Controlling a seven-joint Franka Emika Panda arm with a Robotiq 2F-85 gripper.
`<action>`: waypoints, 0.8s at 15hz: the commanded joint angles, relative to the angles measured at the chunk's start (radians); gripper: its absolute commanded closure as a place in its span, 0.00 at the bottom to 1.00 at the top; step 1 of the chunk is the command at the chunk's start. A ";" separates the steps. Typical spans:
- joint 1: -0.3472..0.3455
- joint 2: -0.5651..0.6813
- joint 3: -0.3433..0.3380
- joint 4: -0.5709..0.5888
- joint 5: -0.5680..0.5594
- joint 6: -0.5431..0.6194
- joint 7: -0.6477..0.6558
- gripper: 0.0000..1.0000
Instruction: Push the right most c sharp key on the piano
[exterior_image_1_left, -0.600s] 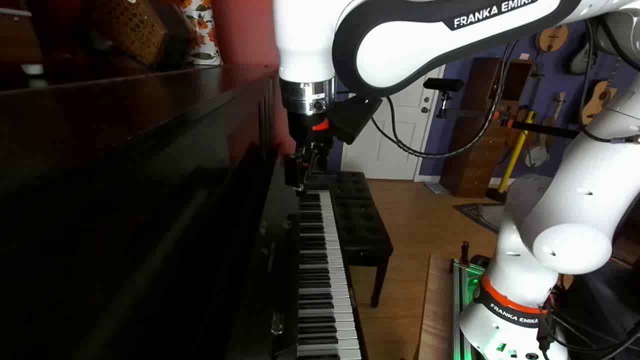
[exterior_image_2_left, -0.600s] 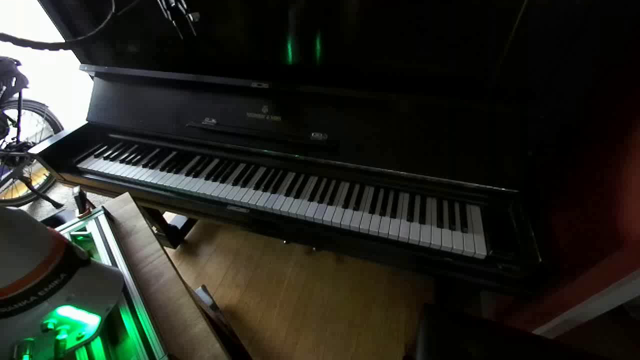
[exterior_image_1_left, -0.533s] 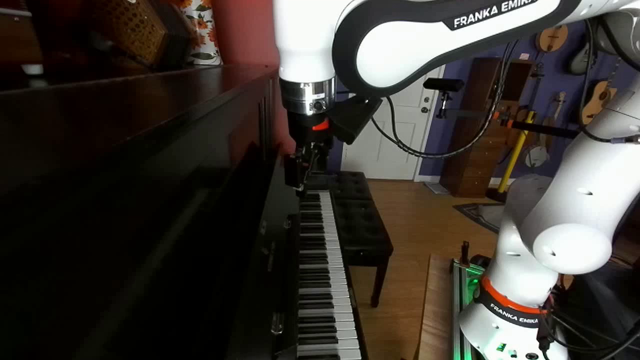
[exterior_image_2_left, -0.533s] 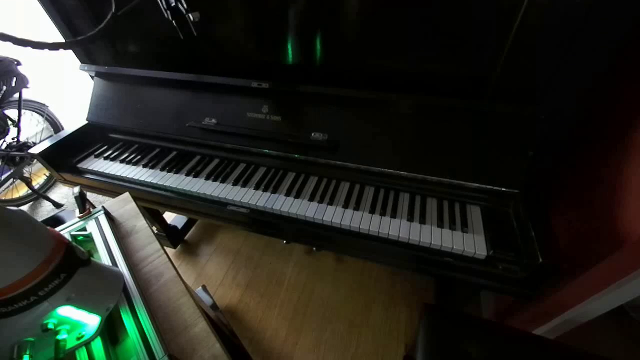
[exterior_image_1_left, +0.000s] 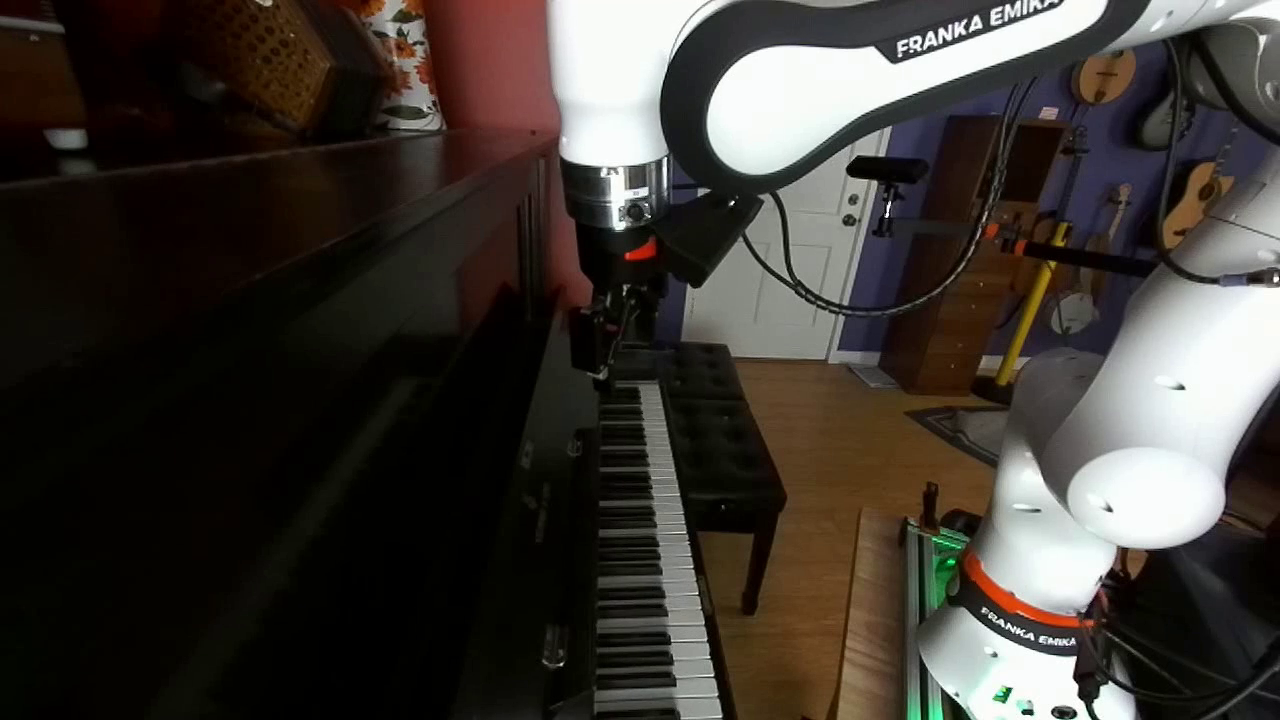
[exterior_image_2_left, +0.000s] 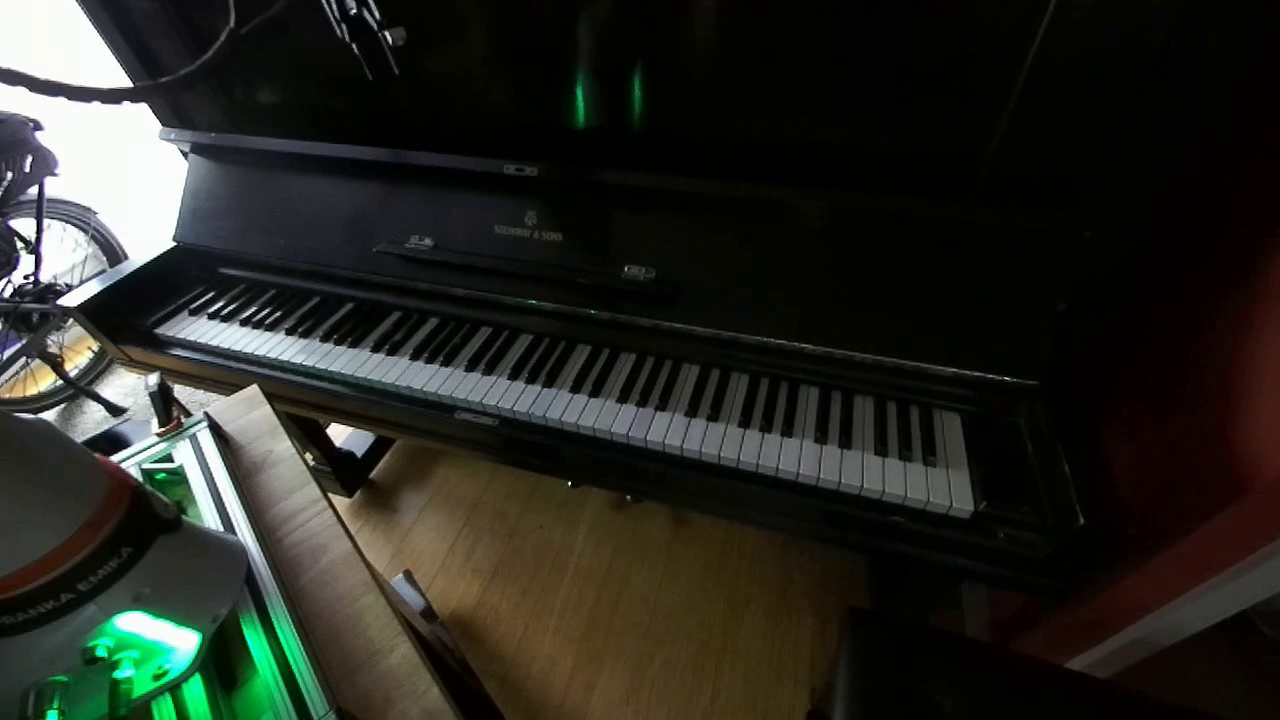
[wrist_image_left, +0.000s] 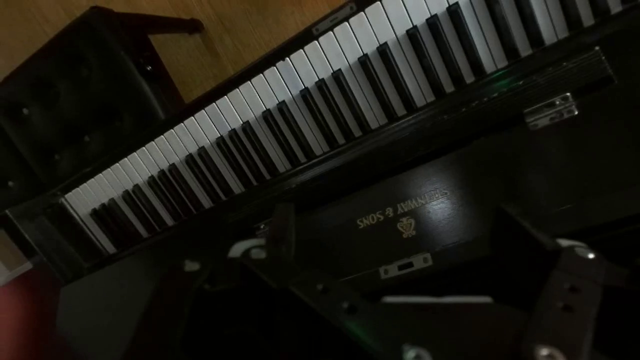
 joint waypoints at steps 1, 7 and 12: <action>-0.002 0.051 -0.080 -0.013 -0.045 0.030 -0.035 0.00; -0.028 0.116 -0.234 -0.044 -0.066 0.184 -0.237 0.00; -0.058 0.116 -0.320 -0.099 -0.072 0.244 -0.386 0.00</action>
